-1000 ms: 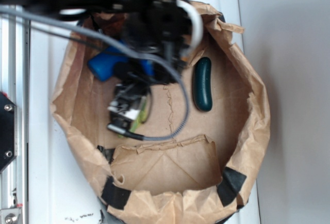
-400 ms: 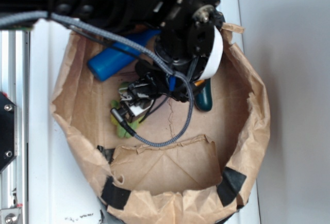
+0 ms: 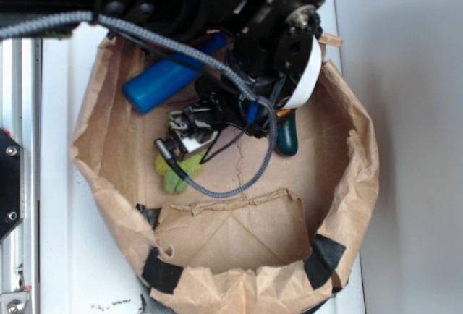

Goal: Grab the green animal.

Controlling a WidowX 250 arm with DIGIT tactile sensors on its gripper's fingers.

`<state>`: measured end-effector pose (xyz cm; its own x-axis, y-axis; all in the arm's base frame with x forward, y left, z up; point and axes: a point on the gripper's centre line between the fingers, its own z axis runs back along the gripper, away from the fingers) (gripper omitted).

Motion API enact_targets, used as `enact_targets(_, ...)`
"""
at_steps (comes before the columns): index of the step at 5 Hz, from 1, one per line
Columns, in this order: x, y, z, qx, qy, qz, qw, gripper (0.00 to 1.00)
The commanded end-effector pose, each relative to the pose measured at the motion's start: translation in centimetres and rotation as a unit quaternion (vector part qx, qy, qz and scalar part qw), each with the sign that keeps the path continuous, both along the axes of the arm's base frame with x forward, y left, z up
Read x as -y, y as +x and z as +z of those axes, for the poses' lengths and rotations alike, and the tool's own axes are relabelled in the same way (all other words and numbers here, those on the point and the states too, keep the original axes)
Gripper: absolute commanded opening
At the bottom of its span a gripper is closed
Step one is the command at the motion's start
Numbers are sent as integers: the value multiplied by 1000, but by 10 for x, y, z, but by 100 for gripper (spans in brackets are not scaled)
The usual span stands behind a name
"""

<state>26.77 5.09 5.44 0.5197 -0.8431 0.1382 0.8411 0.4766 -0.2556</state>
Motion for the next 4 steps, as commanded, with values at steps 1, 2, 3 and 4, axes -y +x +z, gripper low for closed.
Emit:
enact_targets(1, 3, -8, 29, 6, -7, -41, 999, 100)
enact_targets(2, 6, -14, 23, 26, -13, -49, 998, 100)
enact_targets(3, 18, -10, 10, 41, -6, -52, 998, 100)
enact_targets(4, 26, -14, 0, 91, -30, -61, 994, 100)
